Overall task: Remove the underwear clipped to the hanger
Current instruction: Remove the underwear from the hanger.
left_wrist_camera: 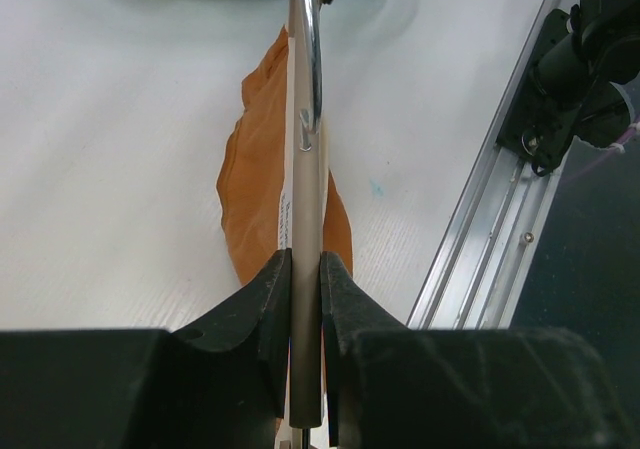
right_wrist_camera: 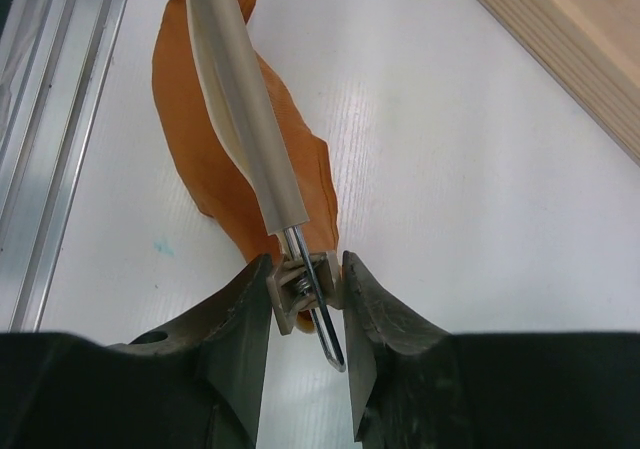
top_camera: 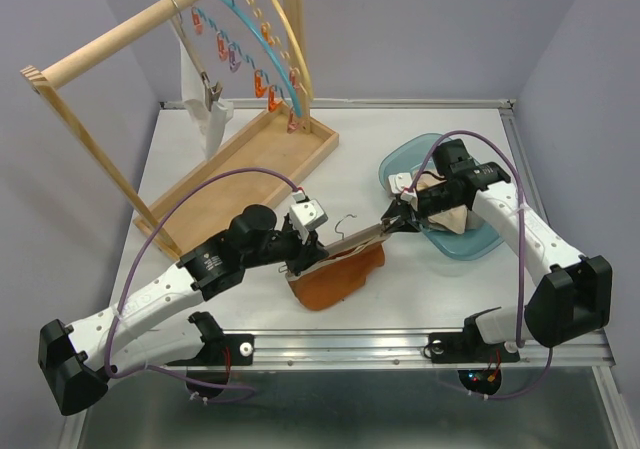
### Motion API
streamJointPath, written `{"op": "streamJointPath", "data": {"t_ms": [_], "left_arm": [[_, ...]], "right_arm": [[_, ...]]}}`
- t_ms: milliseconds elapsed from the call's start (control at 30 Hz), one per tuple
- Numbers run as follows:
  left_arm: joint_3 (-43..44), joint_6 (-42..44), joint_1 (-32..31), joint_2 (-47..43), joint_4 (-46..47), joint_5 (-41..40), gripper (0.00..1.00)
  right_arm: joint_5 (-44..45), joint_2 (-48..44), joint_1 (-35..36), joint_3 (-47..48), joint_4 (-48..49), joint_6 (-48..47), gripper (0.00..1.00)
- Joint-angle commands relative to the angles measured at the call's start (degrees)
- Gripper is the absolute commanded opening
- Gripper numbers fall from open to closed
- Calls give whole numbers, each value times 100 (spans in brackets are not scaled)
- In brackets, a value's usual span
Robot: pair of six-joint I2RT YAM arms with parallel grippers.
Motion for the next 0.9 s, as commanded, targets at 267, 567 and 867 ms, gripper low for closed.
{"op": "streamJointPath", "data": {"t_ms": [267, 567, 867], "left_arm": [[280, 323, -28, 12, 298, -18, 0], [359, 385, -37, -23, 219, -36, 0], [351, 385, -46, -41, 201, -62, 0]], "right_arm": [[-76, -219, 63, 353, -109, 118, 53], [-14, -263, 54, 379, -153, 13, 55], [38, -271, 54, 414, -179, -40, 10]]}}
